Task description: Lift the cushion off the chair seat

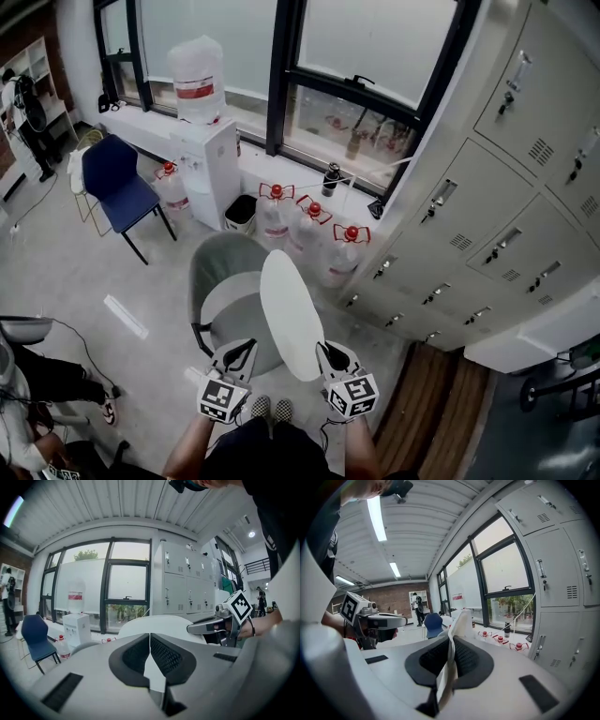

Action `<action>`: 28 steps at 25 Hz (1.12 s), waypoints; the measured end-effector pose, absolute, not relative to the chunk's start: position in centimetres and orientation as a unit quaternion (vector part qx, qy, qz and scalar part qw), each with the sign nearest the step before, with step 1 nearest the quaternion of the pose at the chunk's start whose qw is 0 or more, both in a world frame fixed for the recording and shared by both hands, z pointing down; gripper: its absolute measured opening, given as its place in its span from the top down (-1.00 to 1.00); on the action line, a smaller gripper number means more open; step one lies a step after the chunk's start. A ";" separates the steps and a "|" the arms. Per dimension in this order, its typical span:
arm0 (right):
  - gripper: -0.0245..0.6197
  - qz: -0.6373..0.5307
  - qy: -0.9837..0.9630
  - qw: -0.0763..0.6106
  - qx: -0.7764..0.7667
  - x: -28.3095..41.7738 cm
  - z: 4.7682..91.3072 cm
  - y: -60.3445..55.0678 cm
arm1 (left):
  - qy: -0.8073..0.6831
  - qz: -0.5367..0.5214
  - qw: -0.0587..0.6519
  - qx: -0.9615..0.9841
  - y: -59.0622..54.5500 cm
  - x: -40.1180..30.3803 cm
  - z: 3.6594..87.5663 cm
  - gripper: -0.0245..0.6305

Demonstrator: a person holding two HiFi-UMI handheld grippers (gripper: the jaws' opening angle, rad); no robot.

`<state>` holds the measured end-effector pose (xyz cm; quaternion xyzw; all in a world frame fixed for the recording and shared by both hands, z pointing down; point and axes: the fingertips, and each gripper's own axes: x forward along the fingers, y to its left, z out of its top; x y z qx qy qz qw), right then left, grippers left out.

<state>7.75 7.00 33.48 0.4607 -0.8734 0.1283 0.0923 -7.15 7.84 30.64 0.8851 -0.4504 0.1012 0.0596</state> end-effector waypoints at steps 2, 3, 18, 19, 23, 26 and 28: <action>0.79 0.123 -0.874 0.087 0.463 7.7 32.7 7.2 | -0.450 0.097 0.056 0.886 8.0 -7.1 30.0 0.86; 0.79 0.121 -0.874 0.084 0.464 7.7 32.3 7.4 | -0.449 0.095 0.055 0.887 8.2 -7.1 29.7 0.86; 0.79 0.085 -0.877 0.066 0.468 7.8 28.6 9.7 | -0.455 0.077 0.029 0.887 9.9 -8.1 26.4 0.86; 0.79 0.084 -0.877 0.066 0.468 7.8 28.6 9.9 | -0.456 0.077 0.028 0.886 10.1 -8.2 26.3 0.86; 0.79 0.079 -0.876 0.068 0.471 7.9 28.6 10.2 | -0.455 0.068 0.024 0.887 10.3 -8.1 26.2 0.86; 0.79 0.077 -0.875 0.069 0.472 7.9 28.5 10.0 | -0.453 0.072 0.024 0.888 10.3 -7.9 26.2 0.86; 0.79 0.075 -0.875 0.067 0.473 7.8 28.4 9.9 | -0.452 0.075 0.026 0.889 10.4 -7.8 26.2 0.86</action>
